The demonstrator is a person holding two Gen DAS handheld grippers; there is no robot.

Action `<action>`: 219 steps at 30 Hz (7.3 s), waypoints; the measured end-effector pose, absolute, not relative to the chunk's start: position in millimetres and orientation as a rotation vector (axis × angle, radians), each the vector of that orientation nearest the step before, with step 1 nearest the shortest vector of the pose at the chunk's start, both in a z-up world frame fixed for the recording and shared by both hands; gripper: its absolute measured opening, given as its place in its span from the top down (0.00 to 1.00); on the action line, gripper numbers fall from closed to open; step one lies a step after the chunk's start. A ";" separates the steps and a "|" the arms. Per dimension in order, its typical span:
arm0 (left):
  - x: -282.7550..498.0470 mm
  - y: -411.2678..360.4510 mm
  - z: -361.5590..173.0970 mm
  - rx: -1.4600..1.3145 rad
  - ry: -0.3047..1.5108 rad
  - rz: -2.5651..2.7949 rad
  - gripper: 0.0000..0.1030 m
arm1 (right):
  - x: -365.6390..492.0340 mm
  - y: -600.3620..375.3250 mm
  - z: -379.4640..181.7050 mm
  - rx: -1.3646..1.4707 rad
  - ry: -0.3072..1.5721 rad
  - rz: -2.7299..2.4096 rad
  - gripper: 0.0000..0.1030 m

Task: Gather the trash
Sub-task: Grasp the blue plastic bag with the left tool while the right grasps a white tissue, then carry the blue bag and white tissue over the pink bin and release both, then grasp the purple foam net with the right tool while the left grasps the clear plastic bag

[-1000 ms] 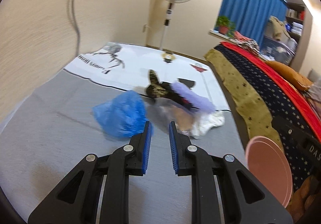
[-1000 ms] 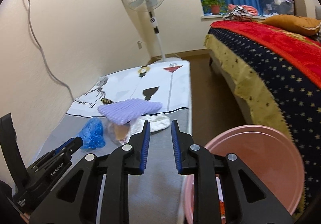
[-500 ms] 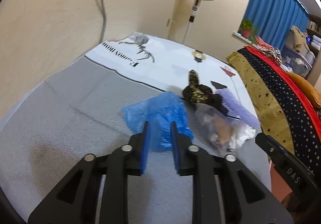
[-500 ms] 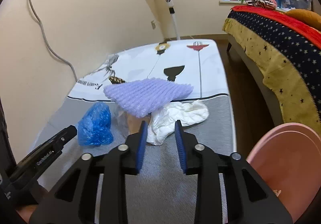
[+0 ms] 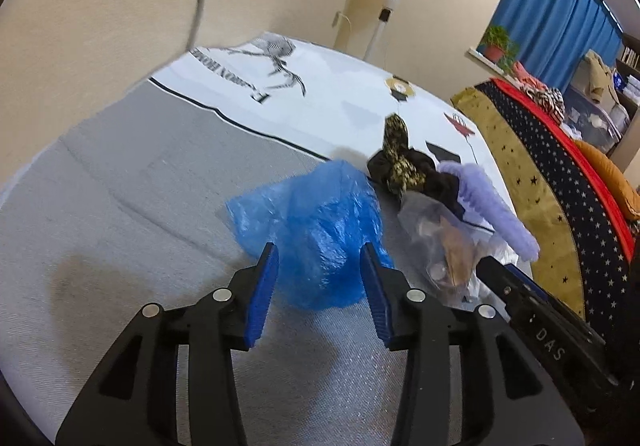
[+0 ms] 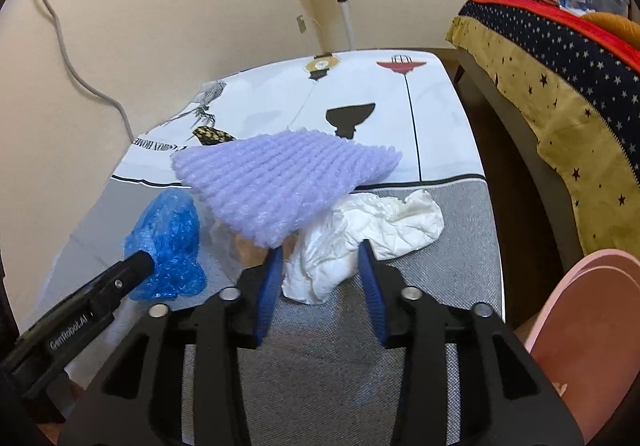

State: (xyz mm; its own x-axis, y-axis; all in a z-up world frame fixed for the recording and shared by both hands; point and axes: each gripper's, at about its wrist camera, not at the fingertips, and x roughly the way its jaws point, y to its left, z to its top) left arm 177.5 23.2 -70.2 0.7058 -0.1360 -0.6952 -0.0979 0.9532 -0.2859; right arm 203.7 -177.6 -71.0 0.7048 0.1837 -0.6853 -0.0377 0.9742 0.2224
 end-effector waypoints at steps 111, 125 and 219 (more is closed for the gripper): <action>63.5 -172.8 -18.3 -0.014 0.640 -0.550 0.98 | 8.0 -329.2 46.3 0.176 0.608 -0.243 0.97; 71.4 -193.2 -35.8 -0.005 0.692 -0.591 0.98 | 13.4 -341.8 34.7 0.197 0.639 -0.303 0.97; 179.4 -21.2 -56.2 -0.304 0.733 -0.213 0.91 | 172.1 -210.6 -59.5 0.206 0.736 0.133 0.94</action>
State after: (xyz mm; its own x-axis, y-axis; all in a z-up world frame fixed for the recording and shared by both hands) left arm 179.4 -21.2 -56.2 0.7249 -0.2954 -0.6223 0.0846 0.9347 -0.3452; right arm 172.1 -210.6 -59.5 0.7342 0.1922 -0.6511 -0.0480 0.9714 0.2325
